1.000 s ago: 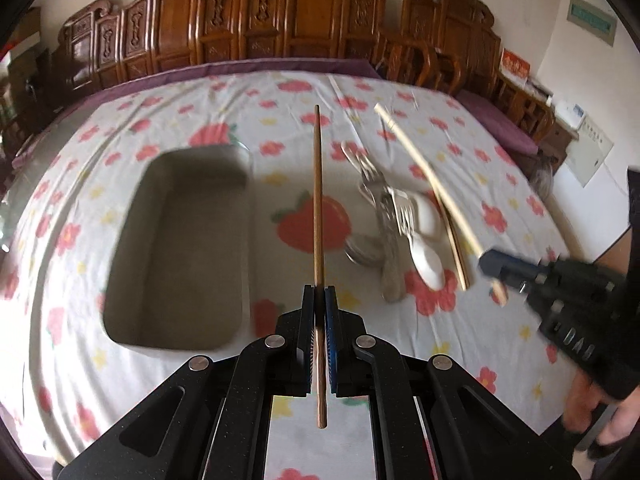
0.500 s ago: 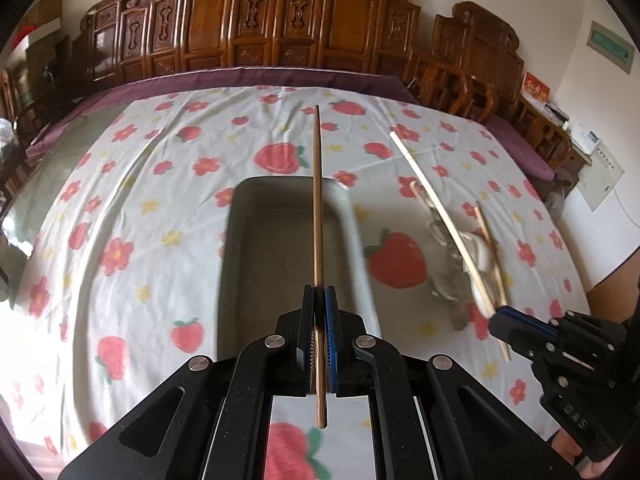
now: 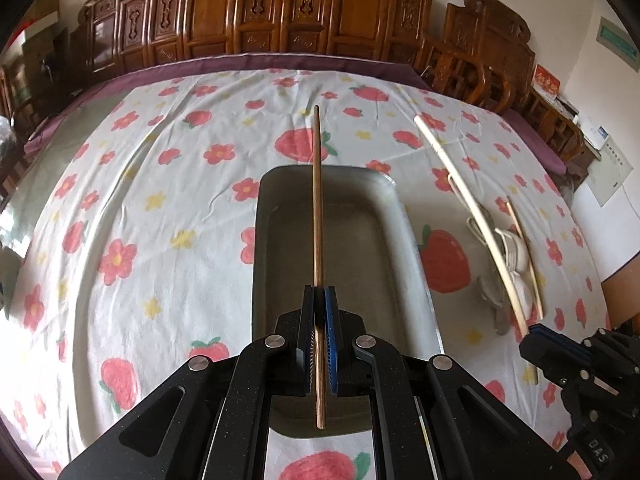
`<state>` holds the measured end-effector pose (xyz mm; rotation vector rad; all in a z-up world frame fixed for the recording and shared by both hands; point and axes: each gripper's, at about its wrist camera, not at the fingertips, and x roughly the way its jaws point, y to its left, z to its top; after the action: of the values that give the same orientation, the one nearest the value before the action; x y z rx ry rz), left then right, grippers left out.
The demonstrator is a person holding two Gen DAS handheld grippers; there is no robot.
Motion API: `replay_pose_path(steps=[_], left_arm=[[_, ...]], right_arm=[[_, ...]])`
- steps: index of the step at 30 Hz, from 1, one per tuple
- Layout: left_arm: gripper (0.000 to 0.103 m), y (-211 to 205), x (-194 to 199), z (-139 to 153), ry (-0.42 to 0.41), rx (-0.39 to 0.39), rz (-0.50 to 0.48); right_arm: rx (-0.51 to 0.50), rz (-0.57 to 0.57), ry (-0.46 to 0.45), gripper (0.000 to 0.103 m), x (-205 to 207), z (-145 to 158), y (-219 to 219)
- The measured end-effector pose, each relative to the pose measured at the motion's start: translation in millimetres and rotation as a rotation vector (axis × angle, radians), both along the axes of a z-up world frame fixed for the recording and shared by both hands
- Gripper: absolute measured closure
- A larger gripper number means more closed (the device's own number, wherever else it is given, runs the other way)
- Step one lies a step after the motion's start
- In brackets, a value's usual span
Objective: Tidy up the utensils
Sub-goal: 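Carry both held chopsticks over the steel tray with both tools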
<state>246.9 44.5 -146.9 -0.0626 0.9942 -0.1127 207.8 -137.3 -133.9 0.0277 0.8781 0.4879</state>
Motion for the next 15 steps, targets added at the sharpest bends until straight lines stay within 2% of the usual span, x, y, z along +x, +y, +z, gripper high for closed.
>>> replay_pose_path(steps=[15], left_arm=[[0.098,6,0,-27,0.053,-0.003,0.004]], right_arm=[[0.016,-0.006,0.014,0.097,4,-7,16]])
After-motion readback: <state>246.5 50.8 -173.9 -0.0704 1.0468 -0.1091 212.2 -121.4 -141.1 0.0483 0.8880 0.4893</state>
